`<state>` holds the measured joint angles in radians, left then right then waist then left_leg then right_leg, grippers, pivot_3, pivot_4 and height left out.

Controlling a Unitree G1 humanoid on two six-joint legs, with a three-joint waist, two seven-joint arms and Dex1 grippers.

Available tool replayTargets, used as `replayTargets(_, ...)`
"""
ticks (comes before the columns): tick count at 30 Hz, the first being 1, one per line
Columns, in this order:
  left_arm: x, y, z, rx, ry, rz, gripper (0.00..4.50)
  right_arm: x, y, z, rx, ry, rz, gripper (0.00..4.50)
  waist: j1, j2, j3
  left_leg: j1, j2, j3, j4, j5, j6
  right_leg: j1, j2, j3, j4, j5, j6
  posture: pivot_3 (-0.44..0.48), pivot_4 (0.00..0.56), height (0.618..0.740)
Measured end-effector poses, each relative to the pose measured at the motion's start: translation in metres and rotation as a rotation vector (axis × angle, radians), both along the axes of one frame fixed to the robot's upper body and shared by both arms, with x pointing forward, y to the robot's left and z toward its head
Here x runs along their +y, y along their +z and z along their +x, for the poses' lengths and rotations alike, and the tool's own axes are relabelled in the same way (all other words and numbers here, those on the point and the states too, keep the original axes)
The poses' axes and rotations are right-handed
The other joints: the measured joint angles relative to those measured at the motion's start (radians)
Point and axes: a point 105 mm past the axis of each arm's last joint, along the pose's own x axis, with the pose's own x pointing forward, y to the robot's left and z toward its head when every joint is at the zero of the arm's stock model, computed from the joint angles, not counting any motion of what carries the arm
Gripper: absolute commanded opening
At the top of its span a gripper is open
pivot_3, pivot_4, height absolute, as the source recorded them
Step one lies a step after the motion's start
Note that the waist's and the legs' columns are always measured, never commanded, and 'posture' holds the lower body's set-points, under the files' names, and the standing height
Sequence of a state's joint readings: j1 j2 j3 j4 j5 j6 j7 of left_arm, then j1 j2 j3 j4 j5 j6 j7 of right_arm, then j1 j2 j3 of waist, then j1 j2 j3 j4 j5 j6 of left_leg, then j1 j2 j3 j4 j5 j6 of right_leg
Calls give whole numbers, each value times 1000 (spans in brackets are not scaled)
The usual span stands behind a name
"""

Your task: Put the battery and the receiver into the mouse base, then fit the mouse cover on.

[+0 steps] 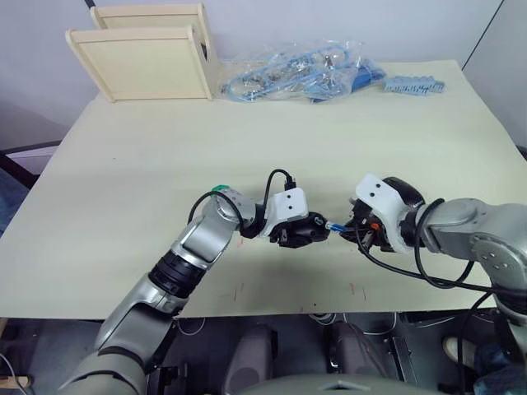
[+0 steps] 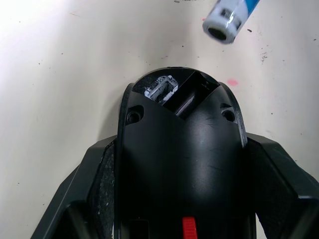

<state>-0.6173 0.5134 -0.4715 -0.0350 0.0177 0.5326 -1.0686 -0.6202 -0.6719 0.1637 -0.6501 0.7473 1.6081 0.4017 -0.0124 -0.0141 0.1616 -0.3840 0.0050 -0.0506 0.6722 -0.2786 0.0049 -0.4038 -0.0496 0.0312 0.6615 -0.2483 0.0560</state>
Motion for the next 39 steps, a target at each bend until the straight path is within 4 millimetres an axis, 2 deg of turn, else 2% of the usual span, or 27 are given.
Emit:
replayTargets(9, 0, 0, 0, 0, -1, 1, 2936, 2, -5, 7, 24, -17, -27, 113, -1, 0, 0, 0, 0, -1, 0, 0, 0, 0, 0, 0, 0, 0, 0, 0, 150, 740)
replayTargets(36, -1, -1, -3, 15, 10, -2, 2936, 31, -19, 23, 61, 37, -95, 113, -2, 0, 0, -1, -1, -5, 0, 0, 0, 0, -1, -3, 0, 0, 0, 0, 150, 740)
replayTargets(37, -1, -2, -3, 15, 11, -2, 2936, 32, -19, 23, 65, 41, -89, 1146, -3, 0, 0, -1, -1, -5, 0, 0, 0, 0, -1, -3, 0, 0, 0, 0, 150, 740)
replayTargets(38, -1, -2, -3, 14, 11, -2, 2936, 33, -20, 23, 69, 44, -85, 1487, -3, 1, 0, -1, -1, -6, 0, 0, 0, 0, -1, -3, 0, 0, 0, 0, 150, 740)
replayTargets(39, -1, -2, -3, 17, 16, -2, 2936, 35, -19, 22, 74, 52, -80, 2033, -4, 0, 0, -1, -1, -6, 0, 0, 0, 0, 0, -3, 0, 0, 0, 0, 150, 740)
